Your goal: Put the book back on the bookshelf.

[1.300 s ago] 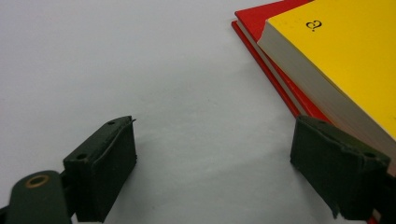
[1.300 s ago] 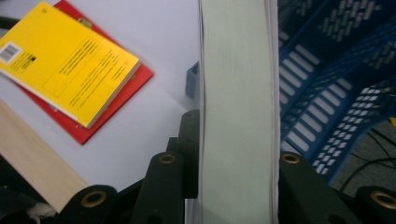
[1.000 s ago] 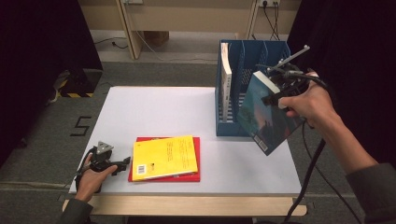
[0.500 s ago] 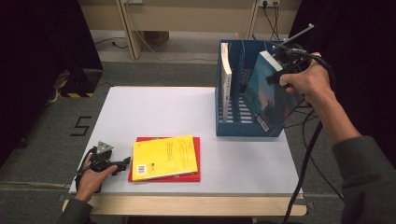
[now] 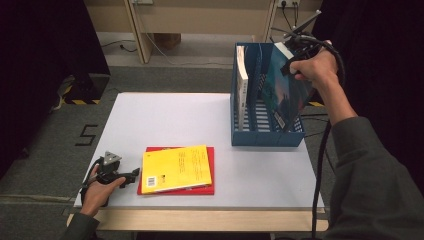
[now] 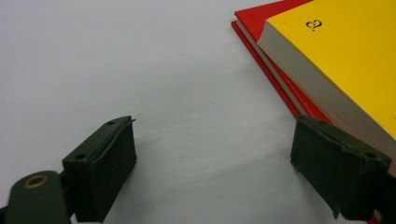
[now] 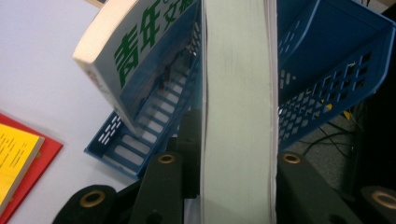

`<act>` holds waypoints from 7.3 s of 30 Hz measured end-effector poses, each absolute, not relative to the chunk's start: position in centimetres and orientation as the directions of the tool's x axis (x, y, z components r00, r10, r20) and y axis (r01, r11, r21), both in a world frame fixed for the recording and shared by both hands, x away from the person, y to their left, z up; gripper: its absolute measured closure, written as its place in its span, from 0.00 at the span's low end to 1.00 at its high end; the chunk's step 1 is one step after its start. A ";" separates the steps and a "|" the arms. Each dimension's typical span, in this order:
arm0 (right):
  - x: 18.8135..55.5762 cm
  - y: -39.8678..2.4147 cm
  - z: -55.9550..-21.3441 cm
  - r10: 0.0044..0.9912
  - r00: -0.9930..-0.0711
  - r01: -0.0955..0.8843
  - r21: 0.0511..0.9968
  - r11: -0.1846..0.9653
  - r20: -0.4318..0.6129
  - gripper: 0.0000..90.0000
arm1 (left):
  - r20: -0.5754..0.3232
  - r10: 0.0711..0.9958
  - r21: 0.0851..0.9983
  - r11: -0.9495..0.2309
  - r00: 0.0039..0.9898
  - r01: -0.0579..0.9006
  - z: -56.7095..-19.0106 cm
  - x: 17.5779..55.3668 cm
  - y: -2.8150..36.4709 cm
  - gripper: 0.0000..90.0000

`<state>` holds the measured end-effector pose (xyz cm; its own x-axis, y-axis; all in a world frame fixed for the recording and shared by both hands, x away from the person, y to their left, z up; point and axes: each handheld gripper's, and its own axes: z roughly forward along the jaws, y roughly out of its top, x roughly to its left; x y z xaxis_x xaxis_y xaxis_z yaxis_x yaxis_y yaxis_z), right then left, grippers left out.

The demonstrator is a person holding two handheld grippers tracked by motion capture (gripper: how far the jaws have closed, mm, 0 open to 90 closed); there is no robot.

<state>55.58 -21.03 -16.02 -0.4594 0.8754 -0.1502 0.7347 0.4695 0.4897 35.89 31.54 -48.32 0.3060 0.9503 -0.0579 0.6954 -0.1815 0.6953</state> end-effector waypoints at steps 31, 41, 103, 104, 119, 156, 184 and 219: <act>63.7 -19.5 -20.1 0.939 -0.337 0.781 0.537 0.320 -0.071 0.82 | -0.058 0.950 0.695 -0.182 0.306 0.695 -48.3 35.9 31.5 0.14; 65.0 -19.5 -23.1 0.945 -0.324 0.798 0.525 0.296 -0.040 0.82 | -0.058 0.950 0.696 -0.182 0.307 0.695 -48.3 35.9 31.5 0.14; 60.7 -20.0 -24.2 0.914 -0.404 0.803 0.492 0.336 0.034 0.65 | -0.057 0.950 0.697 -0.182 0.307 0.694 -48.3 35.9 31.5 0.14; 60.6 -20.0 -24.3 0.914 -0.405 0.803 0.493 0.336 0.038 0.65 | -0.056 0.950 0.697 -0.182 0.307 0.694 -48.3 35.9 31.5 0.14; 60.3 -20.2 -26.0 0.926 -0.369 0.824 0.490 0.285 0.082 0.76 | -0.055 0.950 0.696 -0.183 0.307 0.694 -48.3 35.9 31.5 0.14; 58.5 -20.6 -24.1 0.926 -0.367 0.797 0.542 0.266 0.085 0.45 | -0.057 0.950 0.697 -0.182 0.306 0.694 -48.3 35.9 31.5 0.14; 50.8 -21.7 -26.4 0.863 -0.482 0.711 0.643 0.284 0.152 0.37 | -0.056 0.950 0.697 -0.183 0.307 0.693 -48.4 35.9 31.5 0.14; 43.1 -17.8 -38.1 0.743 -0.600 0.702 0.641 0.312 0.296 0.29 | -0.056 0.950 0.696 -0.183 0.307 0.695 -48.3 35.9 31.5 0.14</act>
